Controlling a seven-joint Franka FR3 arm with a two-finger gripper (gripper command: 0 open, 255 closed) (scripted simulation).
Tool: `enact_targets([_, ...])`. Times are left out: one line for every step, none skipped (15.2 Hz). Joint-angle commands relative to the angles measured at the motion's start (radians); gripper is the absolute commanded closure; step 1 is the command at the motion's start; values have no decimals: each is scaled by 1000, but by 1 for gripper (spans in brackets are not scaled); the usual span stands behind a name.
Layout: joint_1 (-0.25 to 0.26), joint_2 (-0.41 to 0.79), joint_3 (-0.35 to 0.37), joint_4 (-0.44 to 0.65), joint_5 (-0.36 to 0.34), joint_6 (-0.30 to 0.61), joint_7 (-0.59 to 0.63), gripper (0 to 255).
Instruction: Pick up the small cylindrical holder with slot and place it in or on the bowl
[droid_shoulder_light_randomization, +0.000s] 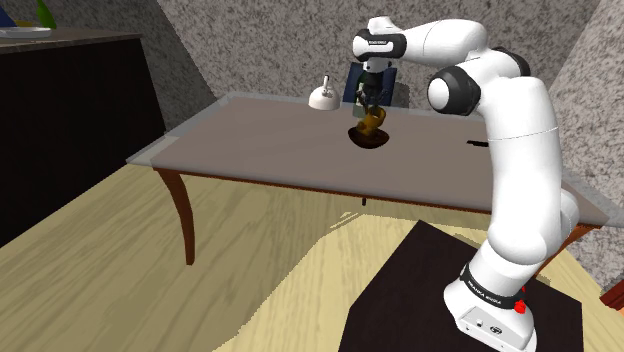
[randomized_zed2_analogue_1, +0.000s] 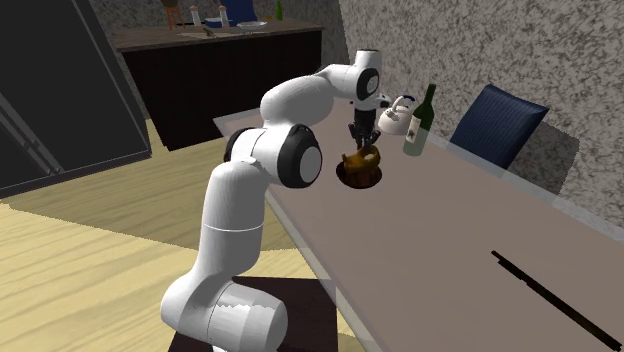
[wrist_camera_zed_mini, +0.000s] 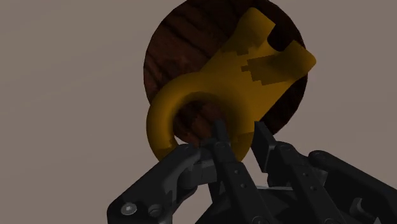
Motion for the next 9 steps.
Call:
enact_targets([3,-1,0,-26,0,26,0,255])
enact_targets([5,-2,0,-42,0,41,0,255])
enact_targets([7,-3,1,-57,0,55,0,255])
enact_targets([8,-4,1,-72,0,69,0,255])
enact_targets([10,-4,1,-86,0,82,1,255])
enact_targets([12,-4,2,-100,0,96,1,255])
enact_targets([13,-4,2,-113,0,109,1,255])
enact_targets([14,-3,2,-126,0,122,1,255])
enact_targets([16,-2,3,-145,1,143,1,255])
